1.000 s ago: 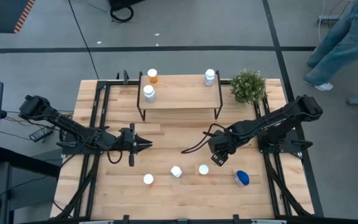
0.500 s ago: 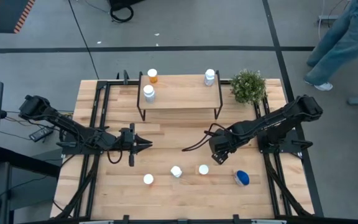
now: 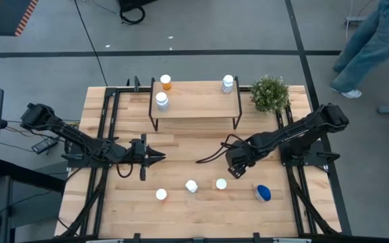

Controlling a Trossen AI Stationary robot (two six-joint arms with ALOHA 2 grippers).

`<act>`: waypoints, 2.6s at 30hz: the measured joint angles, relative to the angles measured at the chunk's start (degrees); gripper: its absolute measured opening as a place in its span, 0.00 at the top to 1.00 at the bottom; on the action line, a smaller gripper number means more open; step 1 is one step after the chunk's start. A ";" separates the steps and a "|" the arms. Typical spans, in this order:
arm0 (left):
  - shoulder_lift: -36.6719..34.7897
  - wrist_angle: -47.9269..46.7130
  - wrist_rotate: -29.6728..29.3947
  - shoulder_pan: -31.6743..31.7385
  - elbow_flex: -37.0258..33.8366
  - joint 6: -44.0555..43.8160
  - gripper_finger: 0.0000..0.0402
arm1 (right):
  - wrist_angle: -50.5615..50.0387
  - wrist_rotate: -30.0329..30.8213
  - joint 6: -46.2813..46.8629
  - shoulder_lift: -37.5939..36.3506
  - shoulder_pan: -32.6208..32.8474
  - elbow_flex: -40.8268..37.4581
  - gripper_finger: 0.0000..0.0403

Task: Pick and place medicine bottles onto shelf by color
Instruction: Put the pink pill bottle on the shelf

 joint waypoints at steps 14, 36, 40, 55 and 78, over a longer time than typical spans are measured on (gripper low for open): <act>0.00 -0.72 0.02 0.00 -0.02 -0.68 0.87 | -0.27 -3.09 1.12 1.05 0.04 0.00 0.32; 0.00 -0.74 0.02 0.00 -0.02 -1.03 0.86 | -0.47 -3.04 -0.59 1.05 0.04 0.32 0.53; 0.00 -0.72 0.02 0.00 -0.02 -1.01 0.87 | -0.57 -3.17 -2.53 1.05 -0.51 3.71 0.53; 0.00 0.12 0.01 0.00 -0.02 -0.96 0.86 | -18.53 3.41 -19.32 1.03 -15.02 29.38 0.53; 0.00 0.02 0.00 -0.06 -0.02 -0.08 0.86 | -32.79 2.52 -40.49 22.17 -28.07 67.86 0.53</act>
